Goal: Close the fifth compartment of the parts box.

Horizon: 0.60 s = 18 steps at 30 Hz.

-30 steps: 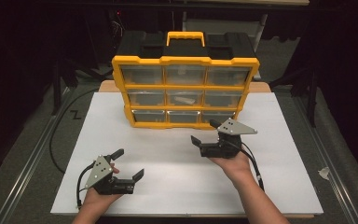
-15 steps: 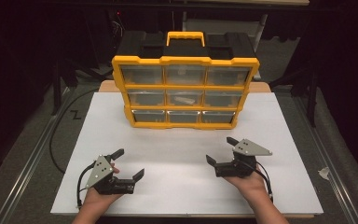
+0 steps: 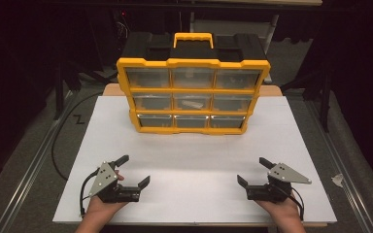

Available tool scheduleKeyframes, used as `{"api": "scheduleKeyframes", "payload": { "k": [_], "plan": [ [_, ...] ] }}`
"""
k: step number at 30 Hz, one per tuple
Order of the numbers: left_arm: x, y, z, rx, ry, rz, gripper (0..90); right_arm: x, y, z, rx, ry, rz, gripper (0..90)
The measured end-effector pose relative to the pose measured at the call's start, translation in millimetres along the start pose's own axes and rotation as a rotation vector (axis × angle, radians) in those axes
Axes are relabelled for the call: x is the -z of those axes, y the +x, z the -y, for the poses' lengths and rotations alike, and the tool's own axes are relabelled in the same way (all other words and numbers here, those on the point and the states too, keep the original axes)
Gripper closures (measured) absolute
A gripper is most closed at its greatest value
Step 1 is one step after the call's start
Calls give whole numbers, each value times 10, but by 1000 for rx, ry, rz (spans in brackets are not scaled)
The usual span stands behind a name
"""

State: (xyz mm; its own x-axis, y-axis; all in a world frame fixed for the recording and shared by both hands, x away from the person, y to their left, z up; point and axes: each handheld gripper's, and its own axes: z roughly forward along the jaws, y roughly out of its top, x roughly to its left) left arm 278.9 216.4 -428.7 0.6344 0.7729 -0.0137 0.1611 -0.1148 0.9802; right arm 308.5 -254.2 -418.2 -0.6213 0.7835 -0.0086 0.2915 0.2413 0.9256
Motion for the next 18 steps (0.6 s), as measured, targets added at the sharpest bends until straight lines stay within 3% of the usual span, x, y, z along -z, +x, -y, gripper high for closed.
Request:
{"api": "scheduleKeyframes", "payload": {
  "k": [5, 13, 18],
  "plan": [
    [4, -21, -2, -9, 9, 1, 14, 62, -55, -6, -20, -20, 24, 12],
    [-23, -44, 13, -13, 29, -5, 14, 18, 15, -7, 29, -4, 13, 12],
    [-21, -49, 13, -13, 30, -5, 14, 16, 31, -3, 30, 2, 11, 12]
  ]
}}
